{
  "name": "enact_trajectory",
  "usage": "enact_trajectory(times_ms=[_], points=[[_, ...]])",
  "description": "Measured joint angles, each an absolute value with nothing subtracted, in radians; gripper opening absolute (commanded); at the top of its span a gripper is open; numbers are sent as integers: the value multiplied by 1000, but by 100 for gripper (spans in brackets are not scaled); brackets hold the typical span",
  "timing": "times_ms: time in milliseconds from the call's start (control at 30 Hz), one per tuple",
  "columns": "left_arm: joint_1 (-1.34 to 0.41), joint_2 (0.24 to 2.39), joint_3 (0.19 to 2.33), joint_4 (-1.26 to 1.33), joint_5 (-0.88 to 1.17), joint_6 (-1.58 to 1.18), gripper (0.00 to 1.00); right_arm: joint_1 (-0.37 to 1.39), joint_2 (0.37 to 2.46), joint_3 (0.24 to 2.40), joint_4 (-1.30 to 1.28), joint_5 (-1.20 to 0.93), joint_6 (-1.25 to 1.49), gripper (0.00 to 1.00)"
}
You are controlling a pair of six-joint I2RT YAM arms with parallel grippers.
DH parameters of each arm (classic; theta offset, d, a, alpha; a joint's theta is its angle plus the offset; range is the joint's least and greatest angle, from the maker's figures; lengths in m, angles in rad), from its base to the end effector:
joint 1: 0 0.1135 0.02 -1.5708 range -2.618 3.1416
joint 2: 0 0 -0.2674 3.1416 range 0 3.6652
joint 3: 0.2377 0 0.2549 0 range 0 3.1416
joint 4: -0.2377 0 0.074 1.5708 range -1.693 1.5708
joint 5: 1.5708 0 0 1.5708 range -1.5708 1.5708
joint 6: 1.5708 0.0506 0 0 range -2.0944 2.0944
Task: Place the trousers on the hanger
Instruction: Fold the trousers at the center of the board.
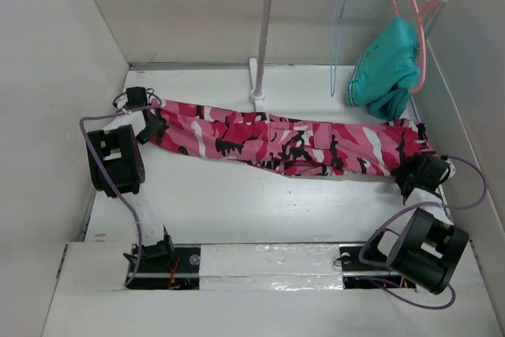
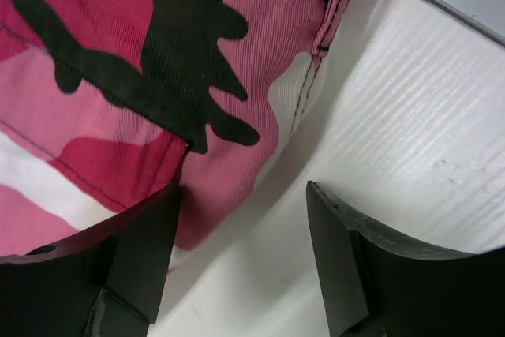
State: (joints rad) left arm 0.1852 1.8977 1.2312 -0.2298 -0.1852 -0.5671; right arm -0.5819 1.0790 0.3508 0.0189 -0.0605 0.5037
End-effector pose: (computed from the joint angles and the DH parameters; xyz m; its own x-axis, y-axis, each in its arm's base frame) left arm 0.4061 0.0856 0.1641 -0.4896 -0.6289 -0.6040 -0.6604 0.7198 -0.2142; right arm 0.1797 -0.1145 0.1480 -0.2302 0.7282 -0.6456 0.7095 0.5796 0.4008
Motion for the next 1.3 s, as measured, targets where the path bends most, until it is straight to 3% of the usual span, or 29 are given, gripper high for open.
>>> enact_trajectory(times_ms=[33,67,133,167,200,233,300,600,833,1033,1067,1133,1167,1200,1267,1300], points=[[185,1905,1240,-225,-181,-566,41,-582,1100,353,34,-60,512,52],[185,1916,1252,-222,-177,-566,28,-582,1124,356,53,-59,523,48],[185,1936,1273,-210,-165,-565,20,-579,1161,361,89,-56,533,40],[185,1946,1283,-202,-157,-564,11,-572,1172,364,103,-45,539,33],[183,1953,1292,-198,-149,-567,6,-566,1179,366,119,-33,541,13],[181,1961,1299,-192,-143,-566,0,-560,1180,366,134,-25,543,7],[176,1970,1309,-181,-135,-566,0,-553,1175,370,151,-14,549,0],[209,1951,1297,-193,-161,-548,0,-547,882,374,28,39,520,0],[329,1724,1107,-242,-210,-548,0,-538,608,338,-196,7,471,0],[337,1581,1071,-280,-265,-546,0,-583,451,332,-387,-45,413,0],[337,1564,1068,-279,-273,-546,0,-584,435,334,-408,-55,408,3],[338,1537,1055,-274,-288,-542,0,-588,417,336,-434,-76,397,43],[338,1526,1045,-268,-301,-539,20,-590,416,336,-434,-77,390,63],[339,1519,1032,-258,-313,-533,28,-592,425,337,-426,-80,382,77],[345,1517,1016,-250,-336,-532,46,-599,473,343,-406,-88,355,89],[349,1519,1013,-252,-343,-531,49,-601,510,357,-410,-99,341,92]])
